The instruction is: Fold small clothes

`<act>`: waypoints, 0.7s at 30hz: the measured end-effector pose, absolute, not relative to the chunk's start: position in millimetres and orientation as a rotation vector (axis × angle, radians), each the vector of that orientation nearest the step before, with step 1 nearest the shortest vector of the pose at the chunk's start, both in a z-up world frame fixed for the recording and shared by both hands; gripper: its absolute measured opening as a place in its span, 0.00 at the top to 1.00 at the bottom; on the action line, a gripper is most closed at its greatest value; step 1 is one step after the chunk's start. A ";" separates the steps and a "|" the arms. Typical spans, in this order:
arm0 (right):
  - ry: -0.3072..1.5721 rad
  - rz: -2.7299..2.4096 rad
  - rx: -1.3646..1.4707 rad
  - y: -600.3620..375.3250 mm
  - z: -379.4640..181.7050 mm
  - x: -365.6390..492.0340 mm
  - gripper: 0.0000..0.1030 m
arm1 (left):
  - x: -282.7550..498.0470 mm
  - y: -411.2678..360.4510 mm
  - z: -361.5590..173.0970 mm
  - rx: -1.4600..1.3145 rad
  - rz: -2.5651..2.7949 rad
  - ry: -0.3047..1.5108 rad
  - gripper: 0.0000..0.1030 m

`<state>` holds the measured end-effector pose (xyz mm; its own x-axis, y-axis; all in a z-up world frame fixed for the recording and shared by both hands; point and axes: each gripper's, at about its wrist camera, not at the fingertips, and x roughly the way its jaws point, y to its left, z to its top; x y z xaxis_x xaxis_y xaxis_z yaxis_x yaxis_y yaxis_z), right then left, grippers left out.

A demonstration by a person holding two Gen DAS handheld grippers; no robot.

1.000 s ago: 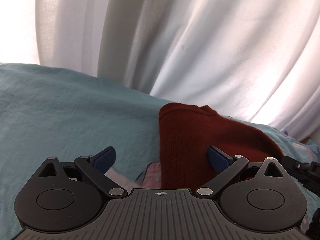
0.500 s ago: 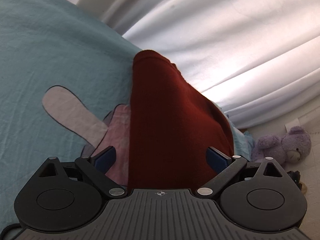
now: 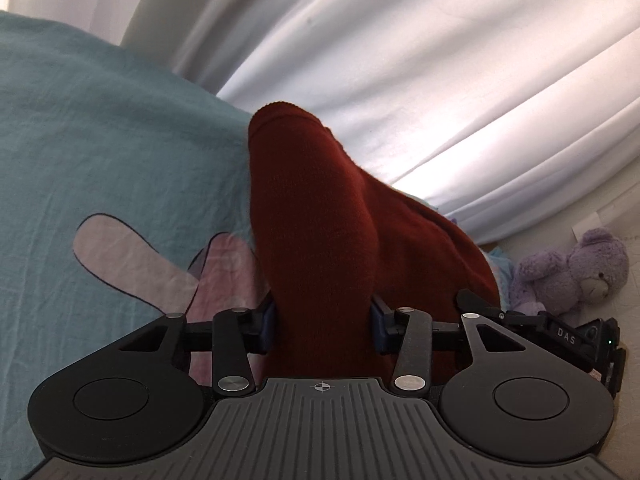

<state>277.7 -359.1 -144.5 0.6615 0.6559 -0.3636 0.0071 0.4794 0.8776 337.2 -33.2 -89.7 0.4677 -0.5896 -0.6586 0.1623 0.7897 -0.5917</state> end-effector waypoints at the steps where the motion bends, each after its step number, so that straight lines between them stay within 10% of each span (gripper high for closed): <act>1: 0.766 0.475 0.984 -351.7 -136.7 276.5 0.65 | 332.5 -30.9 -84.1 -0.483 -0.484 0.966 0.54; 10: 0.896 0.619 0.889 -277.7 -135.6 264.1 0.65 | 268.7 37.5 -70.8 -0.453 -0.305 0.971 0.52; 16: 0.866 0.395 0.637 -266.2 -101.6 244.6 0.46 | 248.7 64.5 -51.8 -0.357 -0.093 0.896 0.48; 21: 0.719 0.278 0.507 -240.1 -64.3 253.7 0.57 | 269.7 40.3 -34.7 -0.340 -0.019 0.801 0.24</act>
<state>253.7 -240.1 -64.3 0.7232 0.4100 -0.5558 -0.0703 0.8443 0.5313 269.7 40.3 -34.7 0.6985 -0.1441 -0.7010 -0.1113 0.9457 -0.3054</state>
